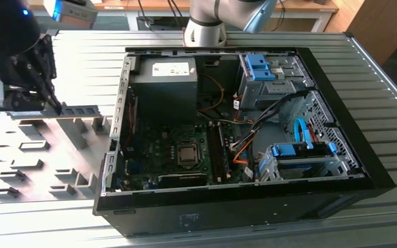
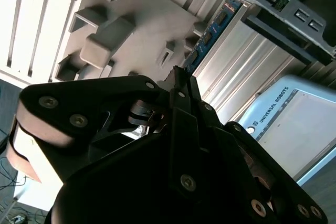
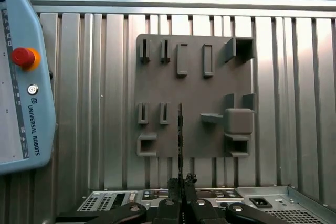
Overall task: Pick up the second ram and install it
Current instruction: 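Pick up the second ram and move it above second insertion slot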
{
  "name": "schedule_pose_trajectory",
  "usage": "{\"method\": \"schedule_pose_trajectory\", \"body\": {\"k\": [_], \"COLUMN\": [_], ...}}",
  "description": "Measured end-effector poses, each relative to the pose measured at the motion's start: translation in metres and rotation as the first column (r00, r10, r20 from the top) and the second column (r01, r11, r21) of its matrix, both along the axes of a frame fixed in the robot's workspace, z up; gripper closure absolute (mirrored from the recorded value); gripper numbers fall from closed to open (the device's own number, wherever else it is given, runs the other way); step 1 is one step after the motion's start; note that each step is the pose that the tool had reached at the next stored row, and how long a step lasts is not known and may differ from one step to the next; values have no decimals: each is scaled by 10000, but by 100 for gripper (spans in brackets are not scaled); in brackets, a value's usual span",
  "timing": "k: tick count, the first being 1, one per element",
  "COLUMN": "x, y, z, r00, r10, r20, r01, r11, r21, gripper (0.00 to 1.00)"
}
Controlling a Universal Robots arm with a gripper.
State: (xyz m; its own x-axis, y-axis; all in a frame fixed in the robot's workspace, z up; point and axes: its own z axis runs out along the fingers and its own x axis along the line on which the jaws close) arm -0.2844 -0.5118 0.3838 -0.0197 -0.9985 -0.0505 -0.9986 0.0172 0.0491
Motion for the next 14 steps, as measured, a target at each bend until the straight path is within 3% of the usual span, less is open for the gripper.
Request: {"method": "schedule_pose_trajectory", "body": {"k": [14], "x": [494], "y": [7], "z": [-5], "r00": [10000], "r10": [1], "r20": [-74], "r01": [-1], "r11": [10000], "r21": [0], "gripper": [86]}}
